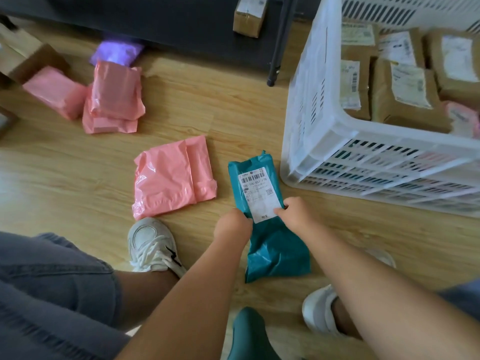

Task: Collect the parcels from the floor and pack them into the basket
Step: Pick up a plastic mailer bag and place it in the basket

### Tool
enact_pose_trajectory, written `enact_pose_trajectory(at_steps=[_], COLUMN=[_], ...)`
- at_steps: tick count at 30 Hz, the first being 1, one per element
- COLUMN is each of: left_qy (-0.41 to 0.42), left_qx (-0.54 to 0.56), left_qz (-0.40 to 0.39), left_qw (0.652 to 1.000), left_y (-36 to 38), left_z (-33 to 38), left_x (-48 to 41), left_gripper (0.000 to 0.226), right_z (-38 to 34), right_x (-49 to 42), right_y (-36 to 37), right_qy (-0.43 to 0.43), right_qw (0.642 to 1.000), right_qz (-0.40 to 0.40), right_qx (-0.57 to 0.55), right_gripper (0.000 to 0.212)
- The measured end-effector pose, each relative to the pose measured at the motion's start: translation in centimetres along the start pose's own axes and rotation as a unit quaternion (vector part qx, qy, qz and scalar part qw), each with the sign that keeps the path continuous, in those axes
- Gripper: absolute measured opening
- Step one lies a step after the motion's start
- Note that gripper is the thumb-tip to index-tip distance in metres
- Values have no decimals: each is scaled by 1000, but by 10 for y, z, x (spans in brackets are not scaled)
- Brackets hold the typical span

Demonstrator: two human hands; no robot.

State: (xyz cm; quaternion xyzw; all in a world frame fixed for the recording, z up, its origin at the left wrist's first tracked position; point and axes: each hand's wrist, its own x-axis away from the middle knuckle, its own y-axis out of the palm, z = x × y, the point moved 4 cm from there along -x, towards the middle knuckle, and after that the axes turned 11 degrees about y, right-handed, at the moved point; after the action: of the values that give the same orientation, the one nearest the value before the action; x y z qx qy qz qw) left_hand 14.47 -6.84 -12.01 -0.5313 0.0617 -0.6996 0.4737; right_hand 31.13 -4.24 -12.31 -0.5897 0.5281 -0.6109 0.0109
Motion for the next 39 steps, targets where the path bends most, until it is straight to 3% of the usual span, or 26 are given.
enact_pose_trajectory(at_steps=[4, 9, 11, 14, 19, 28, 35, 39], left_qy=[-16, -36, -37, -41, -14, 103, 191, 248], left_qx=[38, 80, 96, 161, 254, 285, 364, 357], left_qz=[9, 18, 34, 71, 200, 403, 454, 449], left_qw=[999, 996, 994, 984, 946, 863, 790, 781], left_y=[3, -4, -9, -21, -60, -112, -160, -179], left_z=[-2, -17, -23, -29, -14, 27, 100, 150], left_x=[-5, -1, 0, 3, 25, 77, 120, 137], left_gripper=[30, 22, 12, 17, 23, 21, 13, 14], right_z=[-5, -16, -19, -27, -52, -107, -119, -106], right_x=[8, 17, 22, 29, 46, 104, 155, 172], right_y=[2, 7, 6, -1, -19, -78, -168, -223], right_qy=[-10, -40, -56, -81, -124, -234, -297, -314], right_qw=[999, 999, 997, 993, 977, 939, 903, 883], right_qz=[32, 17, 12, 16, 35, 74, 130, 175], right_qx=[18, -33, -42, -82, -168, -242, -284, -303], right_gripper=[25, 31, 27, 20, 12, 21, 19, 18])
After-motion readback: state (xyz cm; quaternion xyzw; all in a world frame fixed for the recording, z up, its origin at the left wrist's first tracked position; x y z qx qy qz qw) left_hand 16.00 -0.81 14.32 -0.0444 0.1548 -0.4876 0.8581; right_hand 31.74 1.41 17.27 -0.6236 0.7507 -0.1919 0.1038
